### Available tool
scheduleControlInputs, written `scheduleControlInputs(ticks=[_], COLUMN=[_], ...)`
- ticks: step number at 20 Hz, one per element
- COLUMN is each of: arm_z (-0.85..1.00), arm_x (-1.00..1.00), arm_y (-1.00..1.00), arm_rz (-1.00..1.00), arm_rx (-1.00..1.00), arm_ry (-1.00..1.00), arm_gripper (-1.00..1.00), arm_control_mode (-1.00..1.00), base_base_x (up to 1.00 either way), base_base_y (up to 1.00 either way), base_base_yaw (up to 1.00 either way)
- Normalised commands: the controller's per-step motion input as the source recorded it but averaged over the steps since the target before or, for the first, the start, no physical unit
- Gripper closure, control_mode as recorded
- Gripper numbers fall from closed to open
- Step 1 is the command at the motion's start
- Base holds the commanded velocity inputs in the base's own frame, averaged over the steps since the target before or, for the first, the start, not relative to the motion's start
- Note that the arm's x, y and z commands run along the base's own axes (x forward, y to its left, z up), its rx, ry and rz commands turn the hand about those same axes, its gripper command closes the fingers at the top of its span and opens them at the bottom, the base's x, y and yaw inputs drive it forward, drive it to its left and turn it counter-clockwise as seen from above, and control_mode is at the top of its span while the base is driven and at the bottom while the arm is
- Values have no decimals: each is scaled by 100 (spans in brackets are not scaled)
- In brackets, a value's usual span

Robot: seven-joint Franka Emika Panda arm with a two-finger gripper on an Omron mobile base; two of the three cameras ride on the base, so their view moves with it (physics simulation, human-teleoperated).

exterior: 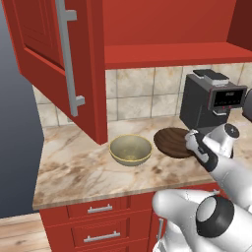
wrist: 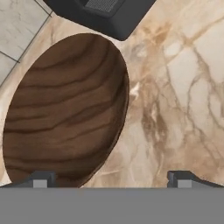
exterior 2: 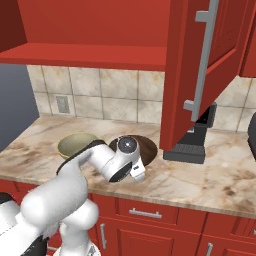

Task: Open the cabinet. Pick the bowls from the counter and place them in the cabinet. Then close the cabinet.

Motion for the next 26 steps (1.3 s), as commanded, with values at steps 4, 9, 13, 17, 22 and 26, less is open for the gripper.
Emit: scheduleControlInputs(ticks=[4,9,13,17,22,26], arm_z=[-24,-21,-25,-26,-22,-25], arm_x=[44,45,31,23,22,30], arm_y=[-5,-4,-8,-6,0,0], arm_rz=[0,0,0,0,0,-1], arm_rx=[0,0,3,4,1,0], arm_ry=[0,2,10,13,12,6], arm_gripper=[-100,-100,-100,-100,-100,-100], arm_control_mode=[-100,-100,-100,-100,-100,-100], base_base_x=[0,0,0,0,0,0], base_base_y=[0,0,0,0,0,0], base_base_yaw=[0,0,0,0,0,0])
